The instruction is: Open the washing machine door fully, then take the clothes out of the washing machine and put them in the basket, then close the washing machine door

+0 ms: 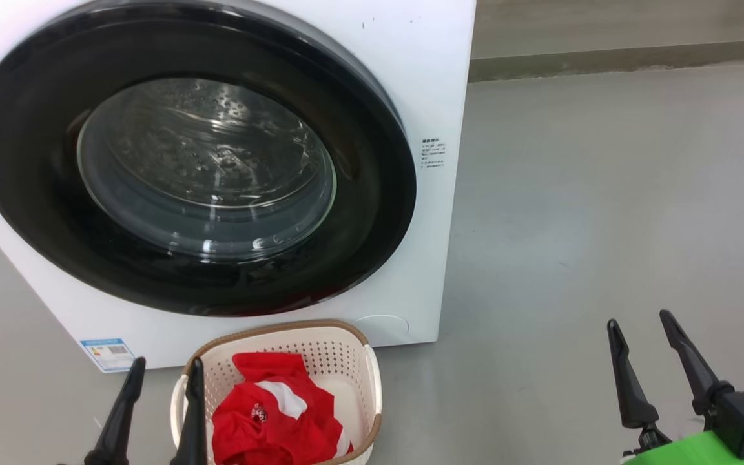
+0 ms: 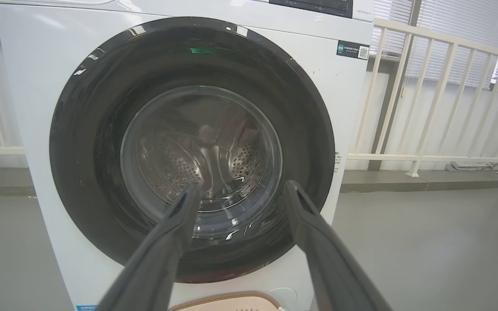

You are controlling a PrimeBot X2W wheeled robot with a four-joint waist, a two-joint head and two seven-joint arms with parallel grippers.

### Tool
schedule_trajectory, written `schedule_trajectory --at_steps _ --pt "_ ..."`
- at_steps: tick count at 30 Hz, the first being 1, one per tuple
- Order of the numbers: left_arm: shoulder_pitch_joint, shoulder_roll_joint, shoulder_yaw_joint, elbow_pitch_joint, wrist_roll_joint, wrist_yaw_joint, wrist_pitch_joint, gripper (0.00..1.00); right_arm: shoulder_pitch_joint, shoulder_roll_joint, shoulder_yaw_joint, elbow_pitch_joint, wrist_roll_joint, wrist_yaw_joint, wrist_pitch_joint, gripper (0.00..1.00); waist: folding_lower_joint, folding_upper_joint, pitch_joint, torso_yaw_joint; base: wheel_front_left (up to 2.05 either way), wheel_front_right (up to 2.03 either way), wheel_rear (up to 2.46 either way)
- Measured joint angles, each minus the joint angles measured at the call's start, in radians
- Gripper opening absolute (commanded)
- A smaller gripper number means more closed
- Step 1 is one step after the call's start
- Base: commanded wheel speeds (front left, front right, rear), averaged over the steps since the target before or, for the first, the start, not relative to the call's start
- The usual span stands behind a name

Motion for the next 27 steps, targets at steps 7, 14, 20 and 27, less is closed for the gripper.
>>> schedule_trajectory --at_steps 7,14,20,27 --pt "0.019 0.0 -0.003 -0.002 0.003 0.009 0.0 1.0 0.028 0.001 -0.001 -0.025 0.0 0.0 0.0 1.0 0.0 0.0 -0.007 -0.003 0.0 0.0 0.0" --pt "0.02 0.0 -0.011 -0.008 0.018 0.018 0.0 1.0 0.03 0.001 -0.001 -0.033 0.001 0.0 0.0 1.0 0.0 0.0 -0.006 0.004 0.0 0.0 0.0" --pt "0.021 -0.005 -0.016 0.058 0.022 0.021 0.007 0.0 0.037 0.018 0.007 0.037 0.001 0.0 0.002 0.0 0.0 0.0001 -0.005 0.005 0.0 0.0 0.0" --pt "0.022 -0.007 -0.016 0.084 -0.04 0.019 0.025 0.0 0.05 0.019 0.007 0.059 0.066 0.0 0.015 0.0 0.0003 0.0 -0.004 0.007 0.0 0.0 0.0"
